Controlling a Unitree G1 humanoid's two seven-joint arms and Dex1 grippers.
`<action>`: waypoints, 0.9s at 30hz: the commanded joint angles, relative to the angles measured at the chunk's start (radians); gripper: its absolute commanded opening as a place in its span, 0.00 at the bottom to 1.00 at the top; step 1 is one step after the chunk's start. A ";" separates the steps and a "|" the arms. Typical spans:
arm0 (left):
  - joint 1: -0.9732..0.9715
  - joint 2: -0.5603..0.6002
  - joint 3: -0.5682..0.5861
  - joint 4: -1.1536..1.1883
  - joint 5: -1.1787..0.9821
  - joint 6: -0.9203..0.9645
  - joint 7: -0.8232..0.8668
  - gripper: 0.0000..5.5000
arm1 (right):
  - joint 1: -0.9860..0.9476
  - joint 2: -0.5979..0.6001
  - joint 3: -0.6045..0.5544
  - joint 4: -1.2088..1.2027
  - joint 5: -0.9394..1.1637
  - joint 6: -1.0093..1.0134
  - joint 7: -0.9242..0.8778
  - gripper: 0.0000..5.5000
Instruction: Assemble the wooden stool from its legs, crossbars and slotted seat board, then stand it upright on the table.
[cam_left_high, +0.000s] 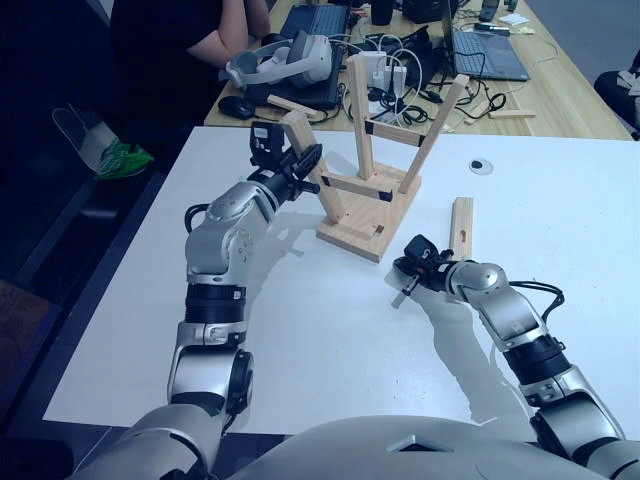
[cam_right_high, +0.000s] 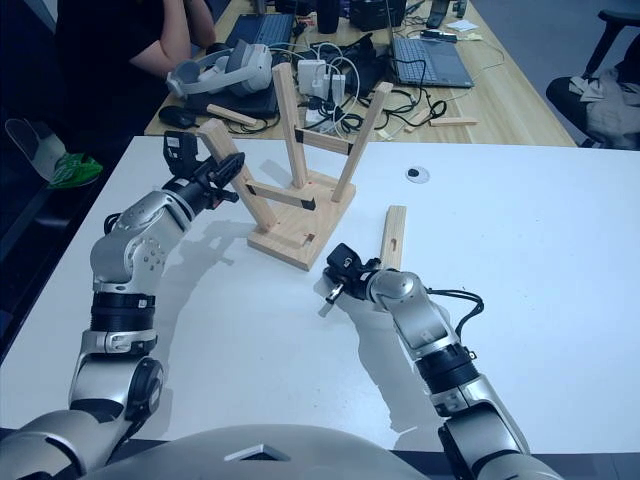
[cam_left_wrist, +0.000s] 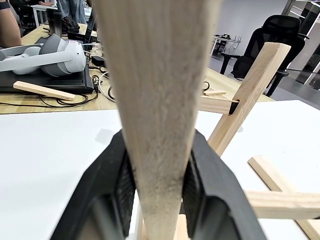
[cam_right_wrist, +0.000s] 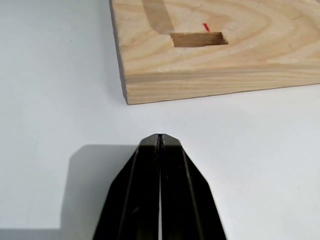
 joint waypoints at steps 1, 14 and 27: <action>0.101 0.003 -0.059 0.053 0.057 0.067 0.008 0.19 | 0.000 0.004 -0.007 0.022 0.002 0.015 0.000 0.00; 0.015 -0.113 0.005 -0.258 0.010 -0.225 0.031 0.43 | -0.001 0.016 -0.044 0.024 0.015 0.023 -0.014 0.00; 0.052 -0.128 0.013 -0.367 0.067 -0.394 0.079 0.43 | 0.118 0.250 -0.415 -0.439 0.019 0.450 -0.529 0.26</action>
